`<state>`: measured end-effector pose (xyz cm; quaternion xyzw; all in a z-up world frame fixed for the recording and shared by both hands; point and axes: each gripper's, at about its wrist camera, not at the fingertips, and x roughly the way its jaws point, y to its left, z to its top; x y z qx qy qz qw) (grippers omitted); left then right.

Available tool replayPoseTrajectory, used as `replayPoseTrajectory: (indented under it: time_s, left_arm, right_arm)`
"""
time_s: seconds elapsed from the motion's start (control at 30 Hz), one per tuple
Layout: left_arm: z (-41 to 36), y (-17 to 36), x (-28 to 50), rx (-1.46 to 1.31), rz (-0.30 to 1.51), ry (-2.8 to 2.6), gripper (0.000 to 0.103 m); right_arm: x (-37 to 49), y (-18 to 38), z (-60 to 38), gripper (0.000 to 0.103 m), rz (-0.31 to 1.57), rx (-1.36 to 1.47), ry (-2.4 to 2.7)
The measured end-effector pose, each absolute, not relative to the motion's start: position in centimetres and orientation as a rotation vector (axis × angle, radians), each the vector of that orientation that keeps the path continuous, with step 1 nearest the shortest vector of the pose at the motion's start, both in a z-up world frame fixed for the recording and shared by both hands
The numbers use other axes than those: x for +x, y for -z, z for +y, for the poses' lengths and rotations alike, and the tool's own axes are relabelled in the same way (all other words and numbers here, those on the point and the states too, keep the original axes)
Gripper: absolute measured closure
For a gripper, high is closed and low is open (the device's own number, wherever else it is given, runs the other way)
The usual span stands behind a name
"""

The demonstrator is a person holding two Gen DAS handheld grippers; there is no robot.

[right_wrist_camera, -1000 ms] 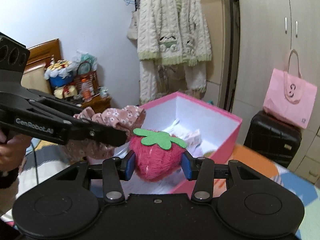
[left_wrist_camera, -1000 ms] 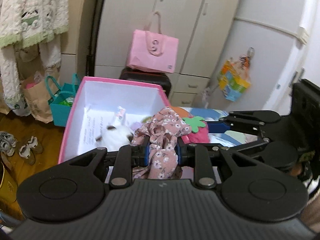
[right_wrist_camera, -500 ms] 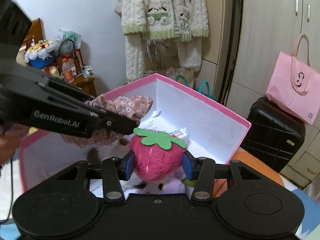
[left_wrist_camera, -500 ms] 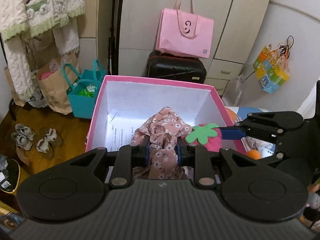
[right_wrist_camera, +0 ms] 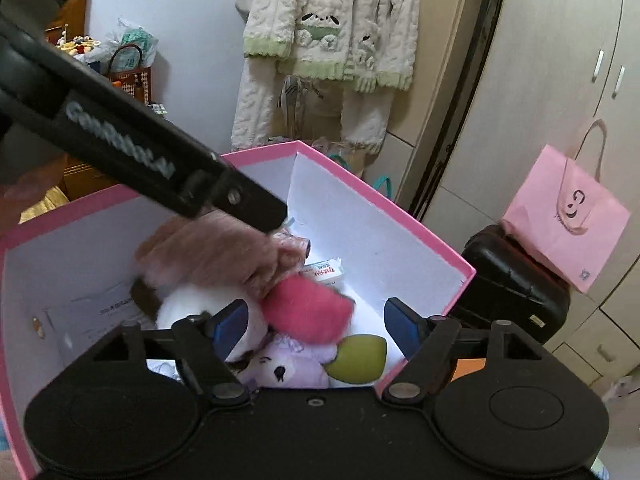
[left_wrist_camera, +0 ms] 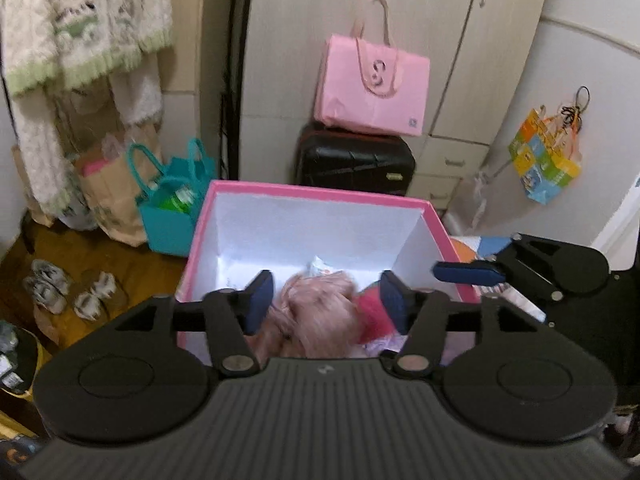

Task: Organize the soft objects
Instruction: 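Open both grippers over the box, dropping the scrunchie and strawberry plush inside, then move both grippers toward the white wipes packet on the bed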

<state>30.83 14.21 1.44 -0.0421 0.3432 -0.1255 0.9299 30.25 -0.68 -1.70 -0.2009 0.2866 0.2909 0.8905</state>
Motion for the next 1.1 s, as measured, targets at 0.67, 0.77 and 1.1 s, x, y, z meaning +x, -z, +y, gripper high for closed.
replayPoseTrajectory:
  time_s: [0.67,0.77,1.1]
  left_arm:
    - [10.7,-6.6,17.5,0.089,0.654,0.443,0.029]
    - [9.7,-6.9,15.7,0.131,0.642,0.481,0.027]
    - [5.5,-7.1,11.8,0.204,0.647,0.580,0.024]
  right_arm:
    - [20.3,-4.3,-7.7,0.023,0.618,-0.275,-0.631]
    - [18.2,-4.8,-8.4,0.023,0.614,-0.294,-0.616]
    - [12.6,-4.9,-11.2,0.021,0.585,-0.326,-0.609]
